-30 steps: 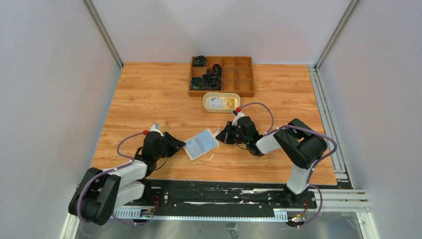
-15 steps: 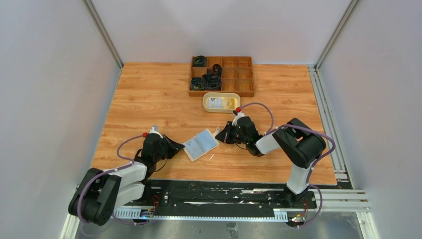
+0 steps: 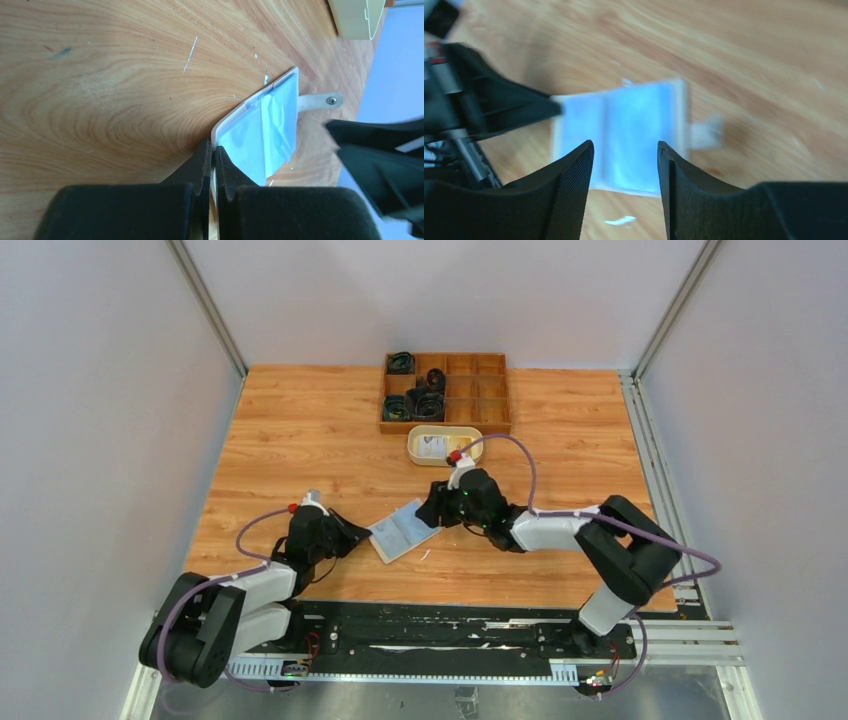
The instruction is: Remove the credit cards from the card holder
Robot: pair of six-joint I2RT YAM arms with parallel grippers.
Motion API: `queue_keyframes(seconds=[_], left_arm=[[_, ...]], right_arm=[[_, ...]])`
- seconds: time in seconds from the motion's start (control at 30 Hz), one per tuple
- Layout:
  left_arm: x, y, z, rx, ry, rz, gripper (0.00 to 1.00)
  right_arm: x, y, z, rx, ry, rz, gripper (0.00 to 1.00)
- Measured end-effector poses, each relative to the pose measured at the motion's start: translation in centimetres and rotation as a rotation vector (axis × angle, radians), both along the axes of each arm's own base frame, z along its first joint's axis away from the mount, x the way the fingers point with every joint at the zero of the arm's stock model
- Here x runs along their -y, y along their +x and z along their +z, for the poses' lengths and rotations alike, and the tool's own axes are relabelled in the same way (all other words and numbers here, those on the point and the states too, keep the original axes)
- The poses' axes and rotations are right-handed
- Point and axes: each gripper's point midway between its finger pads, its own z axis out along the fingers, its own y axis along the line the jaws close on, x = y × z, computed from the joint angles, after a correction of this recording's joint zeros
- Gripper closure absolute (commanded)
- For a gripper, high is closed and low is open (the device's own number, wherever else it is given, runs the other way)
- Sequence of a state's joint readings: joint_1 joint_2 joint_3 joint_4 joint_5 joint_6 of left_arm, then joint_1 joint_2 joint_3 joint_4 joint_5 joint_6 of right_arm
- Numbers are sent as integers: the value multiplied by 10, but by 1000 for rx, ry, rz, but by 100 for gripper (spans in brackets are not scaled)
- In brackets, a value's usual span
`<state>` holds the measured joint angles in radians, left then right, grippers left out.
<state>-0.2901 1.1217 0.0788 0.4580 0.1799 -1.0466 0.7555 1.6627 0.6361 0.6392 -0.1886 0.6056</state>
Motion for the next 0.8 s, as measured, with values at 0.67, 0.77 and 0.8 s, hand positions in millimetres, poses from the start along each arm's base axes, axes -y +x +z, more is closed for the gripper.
queue_keyframes(seconds=[0.67, 0.77, 0.8], left_arm=[[1, 6, 0, -26, 31, -12, 100], [1, 6, 0, -30, 33, -13, 100], [1, 6, 0, -31, 34, -12, 100]], right_arm=[[-94, -51, 0, 315, -539, 424, 35], [-89, -51, -4, 318, -583, 429, 35], [-89, -50, -4, 319, -589, 429, 35]])
